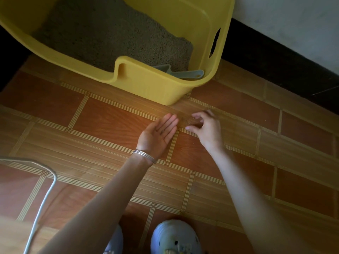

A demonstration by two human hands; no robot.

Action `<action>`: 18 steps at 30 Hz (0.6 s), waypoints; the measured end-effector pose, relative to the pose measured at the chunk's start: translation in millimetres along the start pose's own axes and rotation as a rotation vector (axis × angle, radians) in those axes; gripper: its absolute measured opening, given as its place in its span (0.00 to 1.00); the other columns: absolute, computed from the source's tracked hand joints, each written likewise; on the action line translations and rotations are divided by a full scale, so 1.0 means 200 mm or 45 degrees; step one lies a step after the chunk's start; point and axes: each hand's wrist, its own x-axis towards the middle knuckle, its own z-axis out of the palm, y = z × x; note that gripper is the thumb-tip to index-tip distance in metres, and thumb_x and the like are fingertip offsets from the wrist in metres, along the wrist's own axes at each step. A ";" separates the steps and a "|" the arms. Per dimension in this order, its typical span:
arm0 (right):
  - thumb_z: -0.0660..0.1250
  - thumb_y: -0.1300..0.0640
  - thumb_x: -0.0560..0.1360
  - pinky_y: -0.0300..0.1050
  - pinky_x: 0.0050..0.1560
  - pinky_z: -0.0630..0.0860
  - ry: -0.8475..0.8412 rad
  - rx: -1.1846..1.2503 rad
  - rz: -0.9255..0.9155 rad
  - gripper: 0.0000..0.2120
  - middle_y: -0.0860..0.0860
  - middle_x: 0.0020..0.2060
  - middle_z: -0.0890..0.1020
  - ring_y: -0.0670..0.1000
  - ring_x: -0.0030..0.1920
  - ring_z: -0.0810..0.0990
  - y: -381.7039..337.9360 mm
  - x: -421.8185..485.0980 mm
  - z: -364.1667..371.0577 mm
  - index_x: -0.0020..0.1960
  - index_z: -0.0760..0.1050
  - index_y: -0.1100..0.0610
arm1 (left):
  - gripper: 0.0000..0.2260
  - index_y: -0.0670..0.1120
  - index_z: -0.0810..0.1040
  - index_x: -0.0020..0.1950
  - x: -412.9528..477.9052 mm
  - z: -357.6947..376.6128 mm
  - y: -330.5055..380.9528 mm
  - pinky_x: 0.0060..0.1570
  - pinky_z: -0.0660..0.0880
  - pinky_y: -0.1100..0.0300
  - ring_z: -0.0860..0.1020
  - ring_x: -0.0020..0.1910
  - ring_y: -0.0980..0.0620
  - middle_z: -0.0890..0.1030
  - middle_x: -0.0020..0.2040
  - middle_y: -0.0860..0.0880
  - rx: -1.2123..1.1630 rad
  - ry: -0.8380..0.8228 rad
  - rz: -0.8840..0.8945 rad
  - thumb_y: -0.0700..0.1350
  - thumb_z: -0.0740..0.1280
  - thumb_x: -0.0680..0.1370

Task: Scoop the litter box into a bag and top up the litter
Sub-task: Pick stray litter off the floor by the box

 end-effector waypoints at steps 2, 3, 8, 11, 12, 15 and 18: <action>0.77 0.57 0.63 0.38 0.48 0.72 0.013 0.009 -0.008 0.15 0.53 0.47 0.80 0.46 0.42 0.76 -0.01 0.00 0.01 0.48 0.80 0.59 | 0.17 0.38 0.75 0.59 0.00 -0.01 0.00 0.60 0.72 0.56 0.78 0.60 0.48 0.80 0.58 0.42 -0.001 -0.012 0.008 0.43 0.51 0.82; 0.76 0.57 0.64 0.35 0.46 0.71 0.021 0.008 -0.005 0.13 0.53 0.45 0.81 0.45 0.40 0.75 -0.01 0.00 0.02 0.47 0.80 0.59 | 0.17 0.38 0.75 0.59 0.00 -0.01 0.00 0.60 0.72 0.56 0.78 0.60 0.48 0.80 0.59 0.42 -0.010 -0.015 0.013 0.44 0.50 0.82; 0.74 0.58 0.68 0.43 0.47 0.77 0.063 0.005 0.027 0.06 0.50 0.41 0.85 0.48 0.41 0.81 -0.04 -0.03 0.06 0.44 0.82 0.57 | 0.17 0.38 0.75 0.59 -0.01 -0.02 0.01 0.60 0.72 0.55 0.78 0.60 0.47 0.79 0.59 0.41 -0.011 -0.015 0.025 0.44 0.50 0.82; 0.72 0.57 0.71 0.49 0.46 0.77 0.064 -0.059 0.015 0.04 0.51 0.42 0.84 0.51 0.42 0.82 -0.05 -0.04 0.07 0.45 0.82 0.56 | 0.17 0.38 0.75 0.60 -0.01 -0.02 0.00 0.60 0.72 0.55 0.77 0.60 0.47 0.79 0.60 0.41 -0.002 -0.008 0.024 0.44 0.51 0.82; 0.71 0.57 0.71 0.49 0.46 0.77 0.063 -0.111 0.002 0.04 0.52 0.43 0.84 0.51 0.43 0.81 -0.05 -0.04 0.07 0.45 0.81 0.56 | 0.17 0.38 0.75 0.60 -0.01 -0.02 0.00 0.61 0.72 0.55 0.77 0.60 0.47 0.79 0.60 0.41 0.000 -0.006 0.025 0.44 0.51 0.82; 0.69 0.59 0.73 0.52 0.46 0.77 0.085 -0.222 -0.086 0.03 0.54 0.44 0.82 0.55 0.46 0.80 -0.06 -0.04 0.07 0.45 0.80 0.58 | 0.17 0.38 0.75 0.59 -0.01 -0.02 0.00 0.61 0.72 0.55 0.78 0.60 0.47 0.79 0.59 0.41 -0.004 0.006 0.031 0.44 0.51 0.82; 0.66 0.60 0.74 0.52 0.51 0.74 0.031 -0.280 -0.116 0.03 0.55 0.46 0.81 0.55 0.49 0.78 -0.08 -0.04 0.07 0.46 0.78 0.58 | 0.17 0.38 0.75 0.59 0.00 -0.02 0.00 0.61 0.72 0.55 0.78 0.59 0.47 0.80 0.59 0.41 -0.009 0.029 0.039 0.44 0.50 0.82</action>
